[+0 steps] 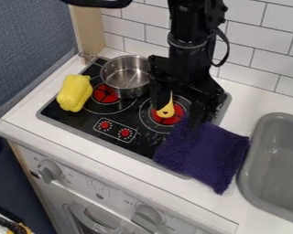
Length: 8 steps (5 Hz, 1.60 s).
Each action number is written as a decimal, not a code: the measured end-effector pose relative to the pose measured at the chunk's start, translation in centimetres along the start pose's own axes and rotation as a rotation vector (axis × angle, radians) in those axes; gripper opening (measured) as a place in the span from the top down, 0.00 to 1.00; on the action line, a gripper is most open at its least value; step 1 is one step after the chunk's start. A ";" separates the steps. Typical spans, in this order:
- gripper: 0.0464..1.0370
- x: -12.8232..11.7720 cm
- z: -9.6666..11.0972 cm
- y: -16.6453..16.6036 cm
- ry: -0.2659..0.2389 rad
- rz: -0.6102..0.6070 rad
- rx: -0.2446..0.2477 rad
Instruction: Move yellow object on left side of the burner
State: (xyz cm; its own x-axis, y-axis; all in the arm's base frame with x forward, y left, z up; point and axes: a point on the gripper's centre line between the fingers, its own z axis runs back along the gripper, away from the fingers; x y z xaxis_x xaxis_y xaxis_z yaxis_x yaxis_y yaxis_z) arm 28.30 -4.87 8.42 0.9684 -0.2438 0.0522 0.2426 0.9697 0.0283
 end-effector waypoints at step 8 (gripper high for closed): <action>0.04 -6.2 -2.5 18.6 0.097 0.577 0.024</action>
State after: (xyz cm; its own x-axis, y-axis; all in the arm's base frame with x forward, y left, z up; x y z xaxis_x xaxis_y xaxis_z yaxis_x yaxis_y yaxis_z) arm 26.98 14.70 6.16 0.9446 0.3272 -0.0258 -0.3259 0.9444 0.0449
